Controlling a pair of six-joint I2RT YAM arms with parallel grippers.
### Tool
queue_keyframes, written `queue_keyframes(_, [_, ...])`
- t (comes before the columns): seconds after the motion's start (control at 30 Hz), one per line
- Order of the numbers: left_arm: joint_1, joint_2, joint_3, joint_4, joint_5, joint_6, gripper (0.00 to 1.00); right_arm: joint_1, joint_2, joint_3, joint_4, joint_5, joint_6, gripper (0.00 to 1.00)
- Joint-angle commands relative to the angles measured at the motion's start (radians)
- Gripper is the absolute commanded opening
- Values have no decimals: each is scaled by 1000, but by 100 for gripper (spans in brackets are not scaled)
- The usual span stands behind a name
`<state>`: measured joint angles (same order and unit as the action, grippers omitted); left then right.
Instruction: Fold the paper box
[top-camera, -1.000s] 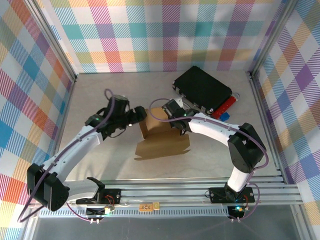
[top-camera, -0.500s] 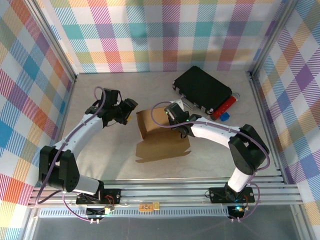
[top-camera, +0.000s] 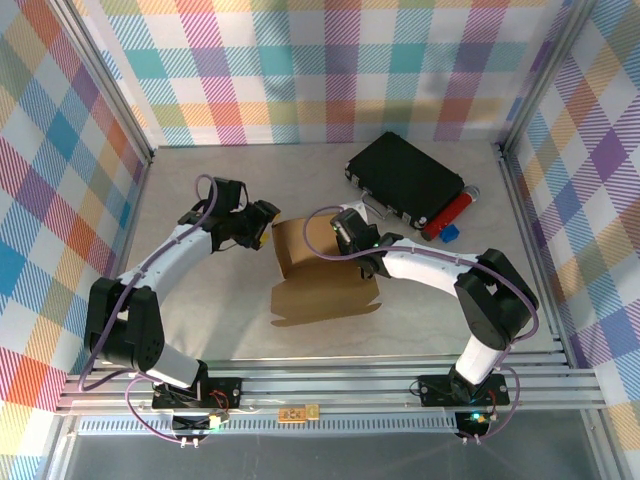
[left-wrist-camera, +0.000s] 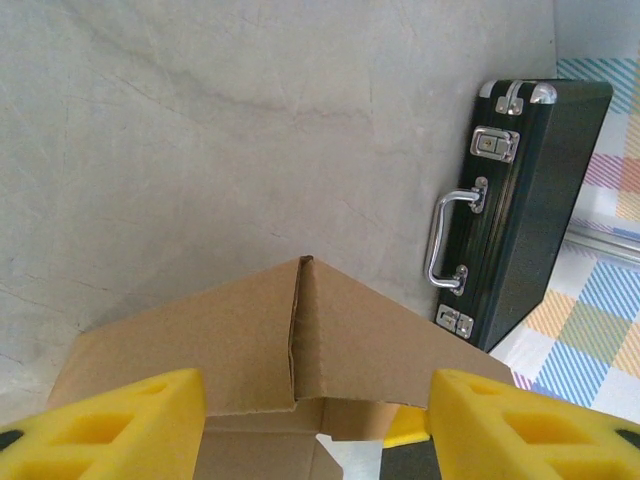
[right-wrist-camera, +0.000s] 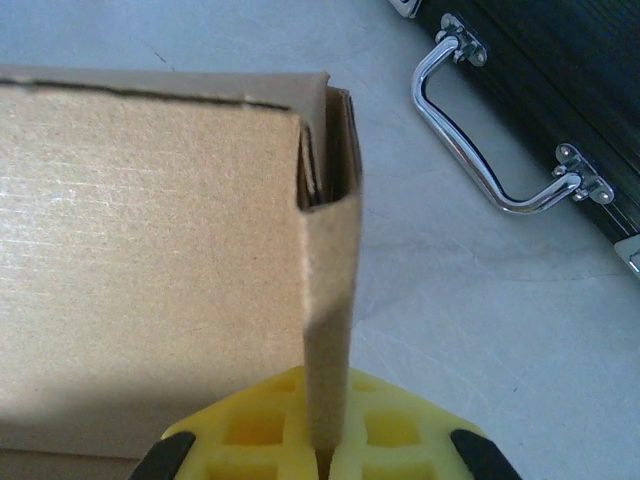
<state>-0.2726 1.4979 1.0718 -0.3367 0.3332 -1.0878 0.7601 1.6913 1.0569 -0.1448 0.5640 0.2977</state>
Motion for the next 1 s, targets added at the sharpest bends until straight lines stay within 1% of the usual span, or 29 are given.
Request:
queue_keyframes(0.0, [-8,32,-16,5,25,-1,57,-4,-38,-15,51,0,-16,0])
queue_keyframes(0.1, [-10,42,-27,21,27,-2,45,-4,-35,-17,59,1,-22,0])
queue_keyframes(0.27, [-17,42,-44,23,36,-1,30,-4,-30,-25,86,-1,-27,0])
queue_keyframes(0.33, [-20,38,-55,27,36,-1,19,-4,-26,-29,92,-3,-26,0])
queue_keyframes(0.37, [-20,35,-58,27,34,-3,16,-4,-24,-28,90,-4,-26,0])
queue_keyframes(0.47, [-20,14,-57,14,19,3,13,-4,-16,-29,96,-6,-29,0])
queue_keyframes(0.53, [-20,2,-42,-12,7,19,14,-4,-9,-25,98,-4,-36,0])
queue_keyframes(0.57, [-20,-2,-34,-26,4,28,15,-4,-7,-23,97,-6,-40,0])
queue_keyframes(0.63, [-20,-10,-22,-48,1,44,25,-5,-2,-20,100,-18,-54,0])
queue_keyframes(0.7, [-20,-30,-15,-68,-4,58,42,-5,3,-18,106,-35,-75,0])
queue_keyframes(0.8, [-20,-80,11,-142,-42,113,56,-11,5,-16,105,-53,-96,0])
queue_keyframes(0.9, [-20,-134,43,-246,-67,198,66,-30,10,-10,90,-73,-102,0])
queue_keyframes(0.97, [-23,-165,51,-321,-77,260,68,-44,10,-6,89,-100,-107,0])
